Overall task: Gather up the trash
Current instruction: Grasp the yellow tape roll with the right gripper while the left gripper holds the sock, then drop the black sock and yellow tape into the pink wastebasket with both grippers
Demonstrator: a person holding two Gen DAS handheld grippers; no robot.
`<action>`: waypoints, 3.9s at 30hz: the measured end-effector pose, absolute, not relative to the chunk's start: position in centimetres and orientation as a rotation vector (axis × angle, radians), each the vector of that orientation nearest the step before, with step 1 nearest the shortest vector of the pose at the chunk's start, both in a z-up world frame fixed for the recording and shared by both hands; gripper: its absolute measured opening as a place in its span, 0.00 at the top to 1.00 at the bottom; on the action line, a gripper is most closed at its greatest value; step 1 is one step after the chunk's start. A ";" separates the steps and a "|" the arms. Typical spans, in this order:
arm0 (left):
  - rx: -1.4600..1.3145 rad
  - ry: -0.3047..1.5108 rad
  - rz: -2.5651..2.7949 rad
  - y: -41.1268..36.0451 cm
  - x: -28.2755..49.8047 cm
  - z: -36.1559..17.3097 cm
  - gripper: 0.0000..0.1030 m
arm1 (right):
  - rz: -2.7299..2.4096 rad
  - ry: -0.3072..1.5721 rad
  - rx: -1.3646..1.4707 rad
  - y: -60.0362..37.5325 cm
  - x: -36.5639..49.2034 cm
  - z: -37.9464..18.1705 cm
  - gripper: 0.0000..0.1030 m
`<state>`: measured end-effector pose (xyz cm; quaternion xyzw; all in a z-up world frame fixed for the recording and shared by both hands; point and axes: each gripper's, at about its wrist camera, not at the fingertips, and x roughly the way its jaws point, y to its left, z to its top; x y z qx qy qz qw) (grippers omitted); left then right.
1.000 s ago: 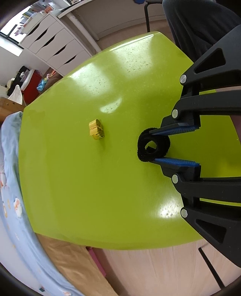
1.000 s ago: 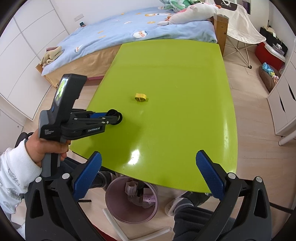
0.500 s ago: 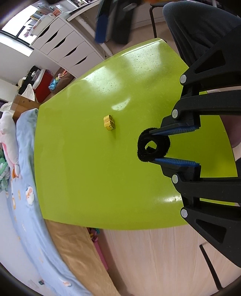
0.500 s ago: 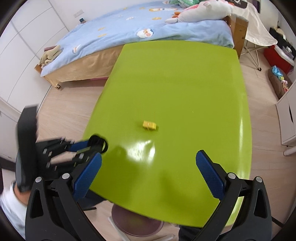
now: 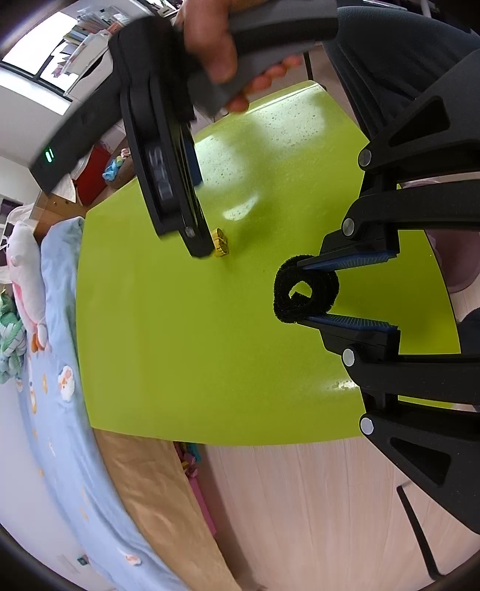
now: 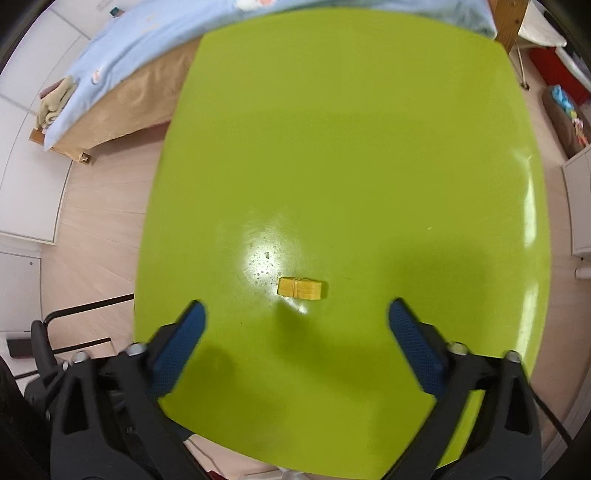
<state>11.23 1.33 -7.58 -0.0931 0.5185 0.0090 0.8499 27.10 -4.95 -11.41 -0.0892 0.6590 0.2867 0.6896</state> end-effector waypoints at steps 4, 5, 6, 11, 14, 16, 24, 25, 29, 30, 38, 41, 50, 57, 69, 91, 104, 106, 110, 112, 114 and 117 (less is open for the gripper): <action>-0.202 1.088 0.012 1.5 11.1 -7.6 0.78 | 0.626 1.506 -0.217 -4.4 27.3 -12.5 0.31; -0.207 1.088 0.009 1.5 11.0 -7.7 0.78 | 0.625 1.512 -0.218 -4.3 27.3 -12.7 0.37; -0.208 1.089 0.008 1.5 11.1 -7.8 0.78 | 0.624 1.517 -0.221 -4.2 27.3 -12.8 0.39; -0.218 1.091 0.000 1.5 11.2 -7.9 0.78 | 0.625 1.521 -0.237 -3.4 27.5 -13.4 0.50; -0.221 1.091 -0.002 1.6 11.2 -7.9 0.78 | 0.624 1.514 -0.261 -3.1 27.4 -13.5 0.66; -0.221 1.091 -0.002 1.6 11.2 -7.8 0.78 | 0.611 1.496 -0.277 -3.2 27.4 -13.5 0.72; -0.209 1.086 -0.003 1.1 11.0 -7.5 0.78 | 0.657 1.411 -0.252 -5.2 26.4 -11.1 0.73; -0.207 1.085 -0.005 1.0 10.9 -7.4 0.78 | 0.662 1.398 -0.253 -5.6 26.1 -10.7 0.73; -0.193 1.083 -0.010 0.3 10.5 -7.0 0.78 | 0.685 1.340 -0.254 -7.1 24.7 -8.9 0.73; -0.187 1.082 -0.012 0.1 10.4 -6.9 0.78 | 0.690 1.328 -0.254 -7.4 24.4 -8.4 0.73; -0.152 1.051 -0.018 -1.2 8.9 -5.1 0.78 | 0.733 1.173 -0.300 -10.5 20.1 -3.8 0.73; -0.144 1.034 -0.025 -1.7 8.1 -4.2 0.78 | 0.742 1.118 -0.311 -11.6 18.3 -2.3 0.73; -0.124 0.978 -0.046 -3.4 4.5 -2.0 0.78 | 0.777 1.018 -0.301 -16.1 12.5 0.5 0.73; -0.112 0.954 -0.063 -4.5 1.4 -1.2 0.78 | 0.807 1.000 -0.272 -19.3 8.7 1.1 0.73; -0.124 0.966 -0.080 -6.1 -2.5 -2.0 0.78 | 0.872 1.056 -0.270 -21.9 2.8 -0.8 0.73; -0.157 0.993 -0.123 -7.1 -4.7 -2.9 0.78 | 0.887 1.097 -0.211 -22.8 1.0 -2.5 0.09; -0.139 1.007 -0.194 -8.9 -4.3 -3.2 0.31 | 0.797 1.059 -0.129 -25.6 2.5 -1.5 0.07; -0.145 1.005 -0.189 -8.8 -4.2 -3.3 0.18 | 0.792 1.051 -0.125 -25.8 2.5 -1.4 0.06; -0.160 0.998 -0.162 -8.4 -4.1 -3.3 0.10 | 0.789 1.040 -0.116 -26.1 2.4 -1.4 0.04; -0.168 0.990 -0.157 -8.2 -4.1 -3.2 0.08 | 0.784 1.031 -0.119 -26.1 2.2 -1.5 0.04; -0.173 0.982 -0.148 -8.0 -4.2 -3.1 0.07 | 0.778 1.024 -0.127 -26.1 2.2 -1.5 0.03; -0.191 0.979 -0.134 -7.7 -4.2 -3.1 0.07 | 0.771 1.023 -0.127 -25.8 2.1 -1.3 0.03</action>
